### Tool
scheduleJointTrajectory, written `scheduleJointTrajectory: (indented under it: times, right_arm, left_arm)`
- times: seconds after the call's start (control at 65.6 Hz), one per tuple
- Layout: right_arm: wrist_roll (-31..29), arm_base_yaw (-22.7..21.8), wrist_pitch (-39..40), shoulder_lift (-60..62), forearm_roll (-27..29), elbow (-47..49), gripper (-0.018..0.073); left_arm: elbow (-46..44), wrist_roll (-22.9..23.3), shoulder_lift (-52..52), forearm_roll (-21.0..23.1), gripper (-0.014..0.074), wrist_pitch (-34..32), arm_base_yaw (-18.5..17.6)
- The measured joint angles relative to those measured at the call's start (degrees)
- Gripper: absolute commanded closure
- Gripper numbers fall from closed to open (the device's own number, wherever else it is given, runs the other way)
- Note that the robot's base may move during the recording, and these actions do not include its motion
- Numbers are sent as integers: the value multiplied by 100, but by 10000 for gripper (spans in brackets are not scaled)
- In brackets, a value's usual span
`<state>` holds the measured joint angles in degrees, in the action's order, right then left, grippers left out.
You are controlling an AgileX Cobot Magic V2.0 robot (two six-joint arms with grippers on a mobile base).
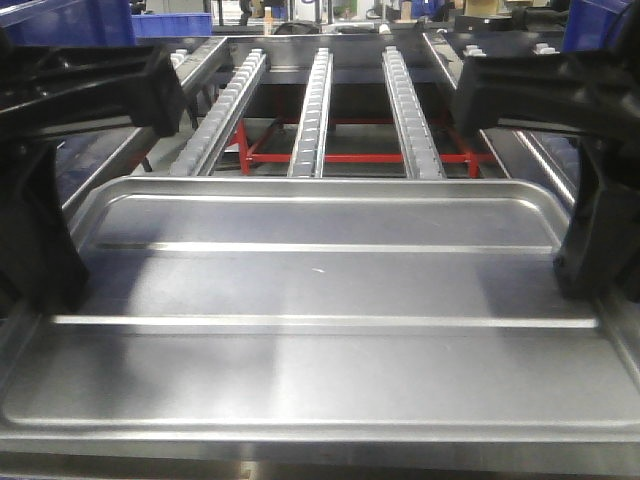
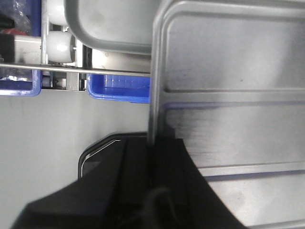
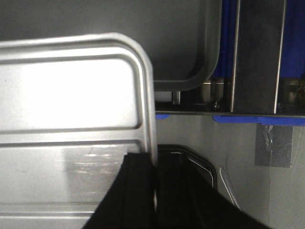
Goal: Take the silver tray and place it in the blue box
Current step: 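Lift the silver tray off the conveyor with both grippers, then hold the tray level in both grippers while the base turns away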
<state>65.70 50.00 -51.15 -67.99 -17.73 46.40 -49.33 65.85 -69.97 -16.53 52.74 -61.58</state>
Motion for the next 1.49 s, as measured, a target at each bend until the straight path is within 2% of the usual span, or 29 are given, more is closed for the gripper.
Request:
scheduleJointTrajectory:
  times: [1.495]
  right_arm:
    - [13,0,-45,0,-4,0,510]
  left_arm:
    - [0,0,9,-36,701,-28,0]
